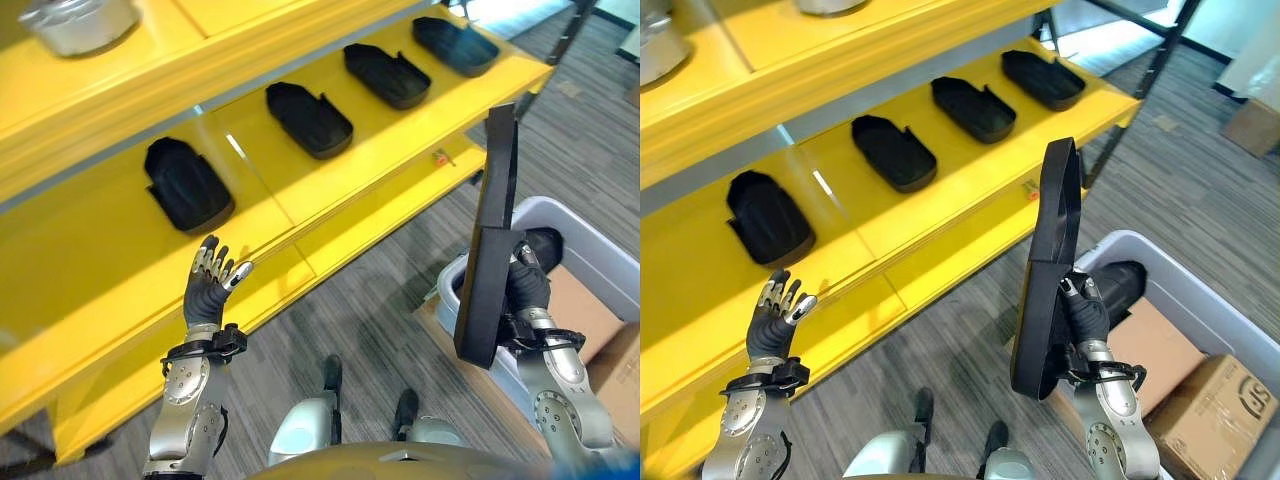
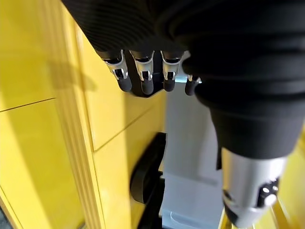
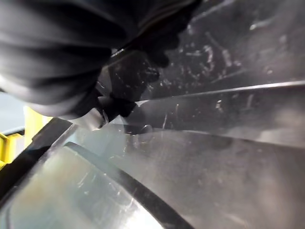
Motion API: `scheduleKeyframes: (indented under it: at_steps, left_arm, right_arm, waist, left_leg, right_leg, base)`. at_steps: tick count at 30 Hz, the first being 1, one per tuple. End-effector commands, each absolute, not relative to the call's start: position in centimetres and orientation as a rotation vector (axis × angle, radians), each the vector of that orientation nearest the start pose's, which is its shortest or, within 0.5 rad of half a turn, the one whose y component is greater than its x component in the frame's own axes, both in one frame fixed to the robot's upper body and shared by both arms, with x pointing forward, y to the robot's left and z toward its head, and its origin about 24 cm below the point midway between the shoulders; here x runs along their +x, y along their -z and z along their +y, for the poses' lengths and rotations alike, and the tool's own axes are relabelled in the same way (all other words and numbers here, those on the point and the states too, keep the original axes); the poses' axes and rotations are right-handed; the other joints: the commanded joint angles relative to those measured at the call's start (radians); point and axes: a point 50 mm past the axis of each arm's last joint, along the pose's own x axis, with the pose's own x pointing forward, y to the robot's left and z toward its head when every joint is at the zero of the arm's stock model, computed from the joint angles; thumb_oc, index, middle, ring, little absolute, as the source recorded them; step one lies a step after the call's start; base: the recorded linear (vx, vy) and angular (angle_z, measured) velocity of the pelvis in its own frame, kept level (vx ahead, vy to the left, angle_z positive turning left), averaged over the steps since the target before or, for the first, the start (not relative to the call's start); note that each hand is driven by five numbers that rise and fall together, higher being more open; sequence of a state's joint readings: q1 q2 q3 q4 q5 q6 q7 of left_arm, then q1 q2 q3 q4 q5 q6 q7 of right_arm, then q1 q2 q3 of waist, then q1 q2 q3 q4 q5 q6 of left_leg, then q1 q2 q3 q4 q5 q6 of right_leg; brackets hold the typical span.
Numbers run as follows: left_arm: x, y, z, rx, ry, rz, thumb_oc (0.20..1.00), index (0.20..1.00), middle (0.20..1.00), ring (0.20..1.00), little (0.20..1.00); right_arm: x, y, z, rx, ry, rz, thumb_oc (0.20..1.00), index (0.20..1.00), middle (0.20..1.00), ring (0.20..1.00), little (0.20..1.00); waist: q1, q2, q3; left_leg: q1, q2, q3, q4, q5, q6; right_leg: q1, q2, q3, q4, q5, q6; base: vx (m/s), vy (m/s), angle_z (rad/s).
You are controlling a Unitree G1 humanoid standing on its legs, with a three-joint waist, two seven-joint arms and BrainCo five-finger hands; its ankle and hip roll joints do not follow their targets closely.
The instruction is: Move parts from the plastic box to the shelf.
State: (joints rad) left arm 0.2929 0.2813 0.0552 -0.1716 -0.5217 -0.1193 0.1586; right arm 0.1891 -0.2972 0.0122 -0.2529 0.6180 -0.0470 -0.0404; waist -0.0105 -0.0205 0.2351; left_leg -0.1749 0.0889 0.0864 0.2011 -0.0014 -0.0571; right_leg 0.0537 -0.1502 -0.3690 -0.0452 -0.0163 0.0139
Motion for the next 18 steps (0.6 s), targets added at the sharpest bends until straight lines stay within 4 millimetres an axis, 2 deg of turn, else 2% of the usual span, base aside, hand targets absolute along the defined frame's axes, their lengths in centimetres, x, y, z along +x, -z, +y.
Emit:
scheduleKeyframes:
  at_steps: [1, 4, 6, 7, 8, 9, 10, 11, 12, 15, 16, 17, 18]
  left_arm:
    - [18.6, -6.2, 24.2, -0.206, -0.289, -0.116, 1.000, 1.000, 1.000, 1.000, 1.000]
    - [18.9, -6.4, 24.0, -0.229, -0.292, -0.130, 1.000, 1.000, 1.000, 1.000, 1.000]
    - [19.1, -6.4, 23.7, -0.245, -0.283, -0.127, 1.000, 1.000, 1.000, 1.000, 1.000]
    - [19.1, -6.4, 23.7, -0.246, -0.283, -0.127, 1.000, 1.000, 1.000, 1.000, 1.000]
    - [19.3, -6.4, 23.4, -0.252, -0.267, -0.126, 1.000, 1.000, 1.000, 1.000, 1.000]
    - [19.1, -6.1, 23.1, -0.256, -0.246, -0.115, 1.000, 1.000, 1.000, 1.000, 1.000]
    - [19.1, -6.1, 23.1, -0.256, -0.246, -0.115, 1.000, 1.000, 1.000, 1.000, 1.000]
    - [18.9, -6.0, 23.1, -0.251, -0.239, -0.108, 1.000, 1.000, 1.000, 1.000, 1.000]
    - [18.7, -6.0, 23.3, -0.234, -0.224, -0.098, 1.000, 1.000, 1.000, 1.000, 1.000]
    - [18.8, -6.4, 23.9, -0.183, -0.211, -0.111, 1.000, 1.000, 1.000, 1.000, 1.000]
    - [18.8, -6.4, 23.9, -0.183, -0.211, -0.111, 1.000, 1.000, 1.000, 1.000, 1.000]
    - [18.8, -6.5, 24.1, -0.177, -0.214, -0.110, 1.000, 1.000, 1.000, 1.000, 1.000]
    - [18.9, -6.6, 24.2, -0.173, -0.216, -0.114, 1.000, 1.000, 1.000, 1.000, 1.000]
  right_arm:
    - [22.3, -9.4, -20.5, 0.355, 0.000, -0.241, 0.200, 0.200, 0.200, 0.200, 0.200]
    - [22.7, -9.8, -20.8, 0.345, 0.017, -0.252, 0.200, 0.200, 0.200, 0.200, 0.200]
    - [22.7, -9.9, -21.0, 0.353, 0.036, -0.259, 0.200, 0.200, 0.200, 0.200, 0.200]
    - [22.7, -9.9, -21.1, 0.353, 0.037, -0.260, 0.200, 0.200, 0.200, 0.200, 0.200]
    - [22.7, -10.2, -21.3, 0.337, 0.041, -0.272, 0.200, 0.200, 0.200, 0.200, 0.200]
    - [22.6, -10.3, -21.1, 0.339, 0.033, -0.277, 0.200, 0.200, 0.200, 0.200, 0.200]
    - [22.6, -10.3, -21.1, 0.339, 0.033, -0.277, 0.200, 0.200, 0.200, 0.200, 0.200]
    - [22.6, -10.3, -21.1, 0.341, 0.027, -0.277, 0.200, 0.200, 0.200, 0.200, 0.200]
    - [22.2, -10.0, -21.3, 0.339, 0.040, -0.264, 0.200, 0.200, 0.200, 0.200, 0.200]
    - [22.1, -9.8, -21.5, 0.341, 0.055, -0.262, 0.200, 0.200, 0.200, 0.200, 0.200]
    - [22.1, -9.8, -21.5, 0.341, 0.055, -0.262, 0.200, 0.200, 0.200, 0.200, 0.200]
    - [21.9, -9.5, -21.6, 0.339, 0.070, -0.252, 0.200, 0.200, 0.200, 0.200, 0.200]
    - [21.9, -9.4, -21.7, 0.340, 0.077, -0.251, 0.200, 0.200, 0.200, 0.200, 0.200]
  waist:
    - [-0.040, 0.023, -0.054]
    - [-0.046, 0.044, -0.052]
    - [-0.042, 0.044, -0.045]
    - [-0.043, 0.043, -0.045]
    - [-0.036, 0.046, -0.035]
    - [-0.023, 0.055, -0.037]
    - [-0.022, 0.055, -0.037]
    - [-0.018, 0.061, -0.035]
    - [-0.014, 0.063, -0.035]
    - [0.003, 0.045, -0.023]
    - [0.003, 0.045, -0.023]
    - [0.013, 0.034, -0.022]
    - [0.018, 0.030, -0.021]
  left_leg:
    - [0.154, 0.203, -0.021, -0.089, 0.062, -0.025]
    - [0.148, 0.322, -0.022, -0.199, 0.204, -0.065]
    - [0.130, 0.355, -0.010, -0.256, 0.275, -0.095]
    - [0.132, 0.353, -0.010, -0.262, 0.280, -0.096]
    - [0.106, 0.360, 0.008, -0.274, 0.305, -0.107]
    - [0.123, 0.356, 0.002, -0.282, 0.251, -0.121]
    - [0.124, 0.356, 0.002, -0.282, 0.251, -0.121]
    - [0.136, 0.348, 0.001, -0.288, 0.216, -0.127]
    - [0.142, 0.318, -0.002, -0.288, 0.170, -0.126]
    - [0.126, 0.273, -0.027, -0.250, 0.125, -0.116]
    - [0.126, 0.273, -0.027, -0.250, 0.125, -0.116]
    - [0.113, 0.236, -0.038, -0.218, 0.086, -0.105]
    - [0.104, 0.218, -0.045, -0.203, 0.072, -0.102]
  right_leg:
    - [-0.141, -0.041, 0.066, 0.203, -0.083, 0.055]
    - [-0.206, -0.106, 0.069, 0.355, -0.142, 0.075]
    - [-0.224, -0.149, 0.061, 0.436, -0.174, 0.087]
    - [-0.228, -0.152, 0.061, 0.445, -0.179, 0.087]
    - [-0.245, -0.177, 0.050, 0.482, -0.170, 0.089]
    - [-0.259, -0.191, 0.066, 0.510, -0.160, 0.105]
    - [-0.259, -0.191, 0.066, 0.510, -0.160, 0.105]
    - [-0.264, -0.199, 0.072, 0.510, -0.151, 0.114]
    - [-0.252, -0.222, 0.064, 0.496, -0.124, 0.134]
    - [-0.186, -0.256, 0.045, 0.428, -0.079, 0.165]
    - [-0.185, -0.256, 0.044, 0.428, -0.079, 0.165]
    - [-0.139, -0.282, 0.021, 0.367, -0.047, 0.178]
    - [-0.123, -0.292, 0.015, 0.341, -0.033, 0.185]
  base:
    - [-0.06, 0.291, 0.18]
    - [-0.02, 0.333, 0.42]
    - [0.01, 0.260, 0.38]
    - [-0.08, 0.207, 0.46]
    - [-0.06, 0.304, 0.47]
    - [-0.06, 0.309, 0.55]
    - [0.01, 0.314, 0.31]
    - [-0.01, 0.295, 0.12]
    - [-0.01, 0.369, 0.00]
    - [0.00, 0.225, 0.39]
    - [0.01, 0.219, 0.46]
    - [0.01, 0.219, 0.30]
    - [0.02, 0.282, 0.46]
